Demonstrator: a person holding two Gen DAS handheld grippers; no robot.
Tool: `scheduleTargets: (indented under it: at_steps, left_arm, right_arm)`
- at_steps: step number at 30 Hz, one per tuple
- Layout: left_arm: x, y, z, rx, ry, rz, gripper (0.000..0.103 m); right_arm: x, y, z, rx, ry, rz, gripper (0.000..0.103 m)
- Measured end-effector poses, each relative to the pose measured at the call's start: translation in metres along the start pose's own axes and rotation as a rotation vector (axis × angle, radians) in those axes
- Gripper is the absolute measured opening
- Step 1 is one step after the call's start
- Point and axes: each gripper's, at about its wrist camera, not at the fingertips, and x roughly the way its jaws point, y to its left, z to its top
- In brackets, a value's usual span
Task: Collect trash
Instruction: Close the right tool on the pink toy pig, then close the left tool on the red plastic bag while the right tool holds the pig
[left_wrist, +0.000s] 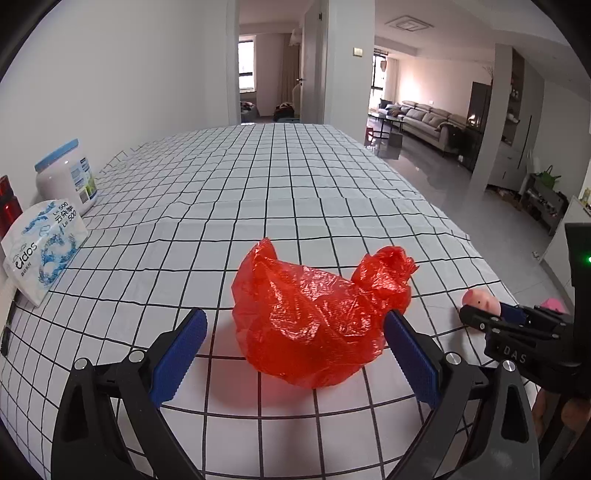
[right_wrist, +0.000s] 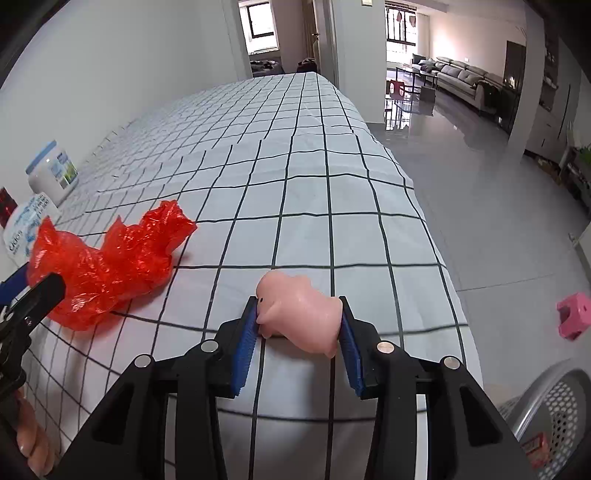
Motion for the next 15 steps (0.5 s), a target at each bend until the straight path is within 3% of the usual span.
scheduleTargets:
  at_steps: [15]
  left_arm:
    - [0.014,-0.015,0.014,-0.002,0.037,0.001,0.095]
  right_arm:
    - [-0.052,0.005,-0.027,0.023,-0.067,0.084,0.04]
